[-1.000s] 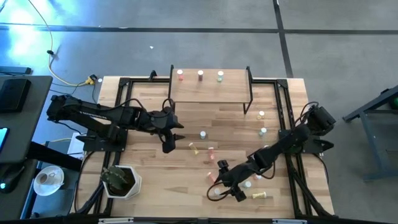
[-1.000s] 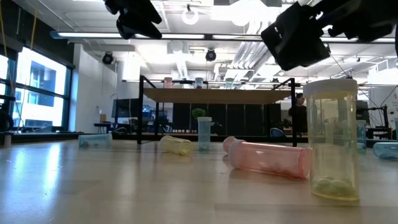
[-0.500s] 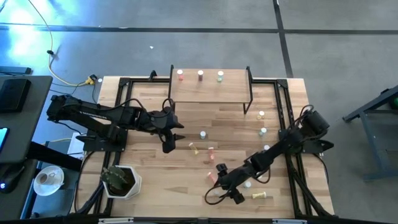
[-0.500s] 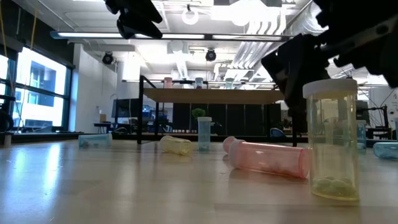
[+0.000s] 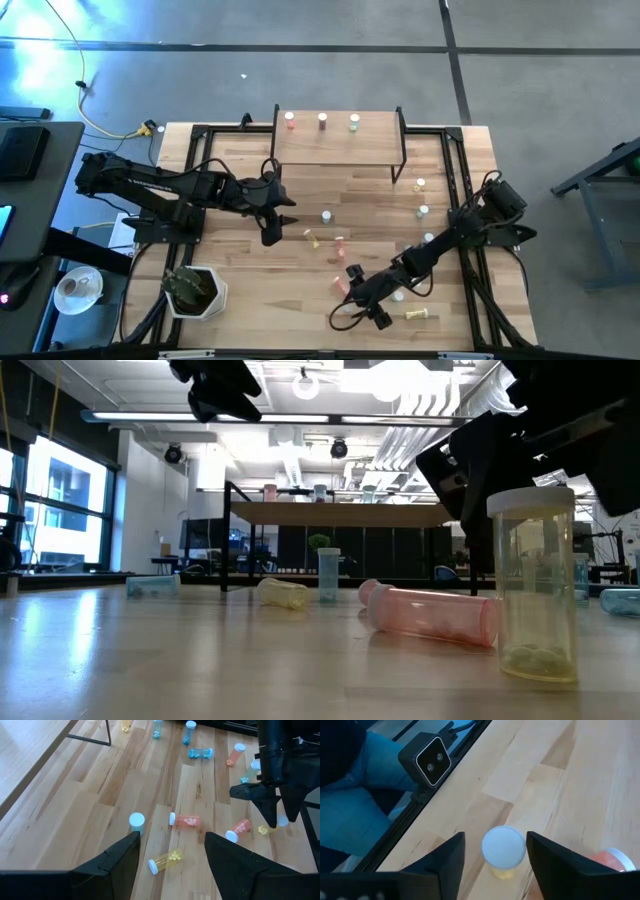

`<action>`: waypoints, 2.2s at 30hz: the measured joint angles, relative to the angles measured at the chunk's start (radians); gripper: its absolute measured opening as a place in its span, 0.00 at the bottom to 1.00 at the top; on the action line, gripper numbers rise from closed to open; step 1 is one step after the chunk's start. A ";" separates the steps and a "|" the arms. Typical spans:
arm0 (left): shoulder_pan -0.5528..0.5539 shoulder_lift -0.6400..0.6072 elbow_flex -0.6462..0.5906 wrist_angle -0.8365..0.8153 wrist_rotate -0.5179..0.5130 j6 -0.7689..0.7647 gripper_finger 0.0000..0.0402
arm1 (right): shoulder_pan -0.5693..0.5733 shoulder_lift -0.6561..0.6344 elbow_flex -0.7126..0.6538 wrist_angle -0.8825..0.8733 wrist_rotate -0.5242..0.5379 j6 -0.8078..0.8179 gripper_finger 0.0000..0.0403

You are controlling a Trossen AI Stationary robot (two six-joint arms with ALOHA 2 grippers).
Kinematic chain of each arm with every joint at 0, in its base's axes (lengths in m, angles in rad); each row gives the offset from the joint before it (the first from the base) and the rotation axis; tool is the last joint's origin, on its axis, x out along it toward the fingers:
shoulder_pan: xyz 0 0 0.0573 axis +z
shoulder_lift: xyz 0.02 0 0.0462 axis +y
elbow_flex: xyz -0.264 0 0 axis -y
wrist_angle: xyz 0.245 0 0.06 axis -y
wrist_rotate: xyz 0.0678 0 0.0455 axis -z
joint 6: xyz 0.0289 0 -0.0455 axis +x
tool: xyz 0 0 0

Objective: Pick and place medicine bottles onto shelf by color
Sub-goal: Put the yellow pill bottle on the shelf

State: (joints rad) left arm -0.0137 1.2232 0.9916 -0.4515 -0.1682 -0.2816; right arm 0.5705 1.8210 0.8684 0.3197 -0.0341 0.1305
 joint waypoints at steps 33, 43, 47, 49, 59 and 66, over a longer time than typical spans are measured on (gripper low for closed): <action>0.000 0.000 0.000 -0.001 0.001 0.004 0.53 | -0.024 -0.129 0.000 -0.037 0.121 0.012 0.28; 0.000 0.000 0.000 -0.001 0.001 0.004 0.53 | -0.096 -0.376 0.000 -0.139 0.359 -0.104 0.28; 0.000 0.000 0.000 0.000 0.000 0.023 0.53 | -0.148 -0.491 0.000 -0.177 0.451 -0.185 0.28; 0.000 0.000 0.000 0.000 0.000 0.045 0.53 | -0.183 -0.548 0.000 -0.188 0.485 -0.219 0.28; 0.000 0.000 0.000 0.010 -0.057 0.141 0.53 | -0.427 -0.796 0.000 -0.234 0.562 -0.332 0.28; 0.000 0.000 0.000 0.010 -0.155 0.212 0.53 | -0.634 -0.903 0.000 -0.234 0.559 -0.384 0.28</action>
State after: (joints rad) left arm -0.0135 1.2232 0.9916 -0.4416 -0.3236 -0.0695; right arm -0.0637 0.9179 0.8684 0.0857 0.5246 -0.2532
